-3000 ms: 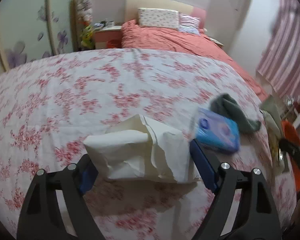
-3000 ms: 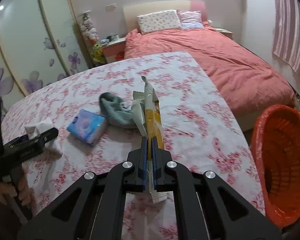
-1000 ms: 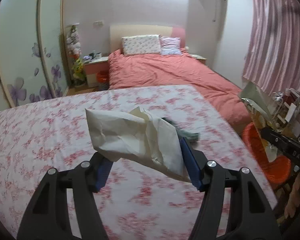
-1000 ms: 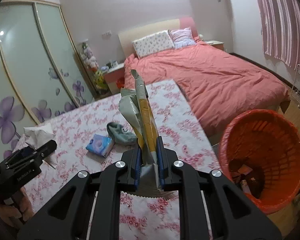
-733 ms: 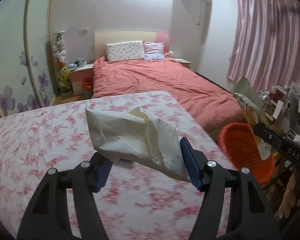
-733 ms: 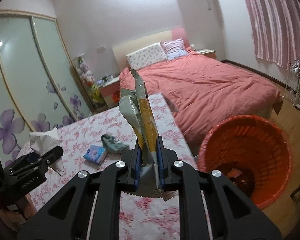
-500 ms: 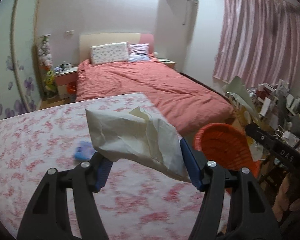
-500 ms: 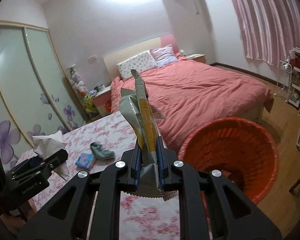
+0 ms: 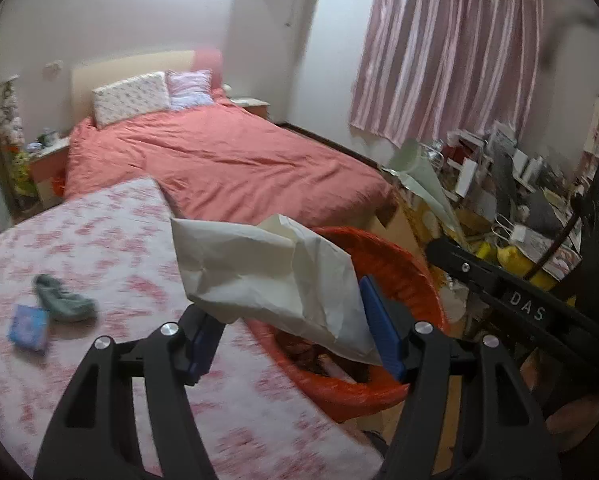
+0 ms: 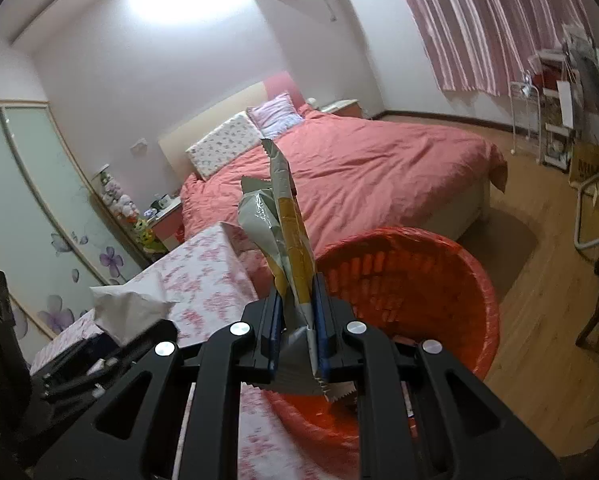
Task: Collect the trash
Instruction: 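Carry the wrapper and tissue over the orange basket while both tools open to drop them, then move both open tools back toward the blue tissue pack and grey-green sock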
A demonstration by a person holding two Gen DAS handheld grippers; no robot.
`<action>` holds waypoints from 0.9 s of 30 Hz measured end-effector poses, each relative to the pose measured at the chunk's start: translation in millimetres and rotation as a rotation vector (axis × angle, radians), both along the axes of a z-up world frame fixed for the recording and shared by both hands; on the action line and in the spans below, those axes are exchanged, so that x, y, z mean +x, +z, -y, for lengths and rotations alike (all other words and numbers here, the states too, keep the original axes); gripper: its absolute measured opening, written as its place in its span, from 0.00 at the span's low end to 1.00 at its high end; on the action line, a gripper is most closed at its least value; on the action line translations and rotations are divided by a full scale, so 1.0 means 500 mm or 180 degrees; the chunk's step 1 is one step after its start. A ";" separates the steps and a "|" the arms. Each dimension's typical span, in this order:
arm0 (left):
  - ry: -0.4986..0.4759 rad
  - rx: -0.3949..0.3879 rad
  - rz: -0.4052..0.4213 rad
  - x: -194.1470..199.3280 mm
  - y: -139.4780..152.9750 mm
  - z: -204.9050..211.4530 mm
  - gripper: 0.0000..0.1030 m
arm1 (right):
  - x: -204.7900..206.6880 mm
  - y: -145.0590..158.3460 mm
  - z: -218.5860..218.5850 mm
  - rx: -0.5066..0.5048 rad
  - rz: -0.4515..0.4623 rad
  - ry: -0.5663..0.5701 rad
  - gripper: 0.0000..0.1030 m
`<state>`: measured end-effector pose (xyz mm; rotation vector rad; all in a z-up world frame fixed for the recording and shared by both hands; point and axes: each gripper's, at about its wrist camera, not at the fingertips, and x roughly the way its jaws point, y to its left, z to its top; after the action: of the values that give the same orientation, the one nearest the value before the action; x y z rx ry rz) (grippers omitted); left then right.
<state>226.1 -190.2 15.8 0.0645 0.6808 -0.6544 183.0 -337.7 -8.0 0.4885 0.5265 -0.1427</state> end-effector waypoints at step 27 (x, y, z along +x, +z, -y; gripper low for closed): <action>0.0245 0.0518 -0.0249 0.079 -0.129 0.029 0.91 | 0.025 -0.078 0.053 0.0117 -0.0303 -0.0148 0.65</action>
<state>265.5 -204.8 -48.8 0.1632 0.8075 -0.5287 195.7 -364.2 -47.0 0.5318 0.6119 -0.2020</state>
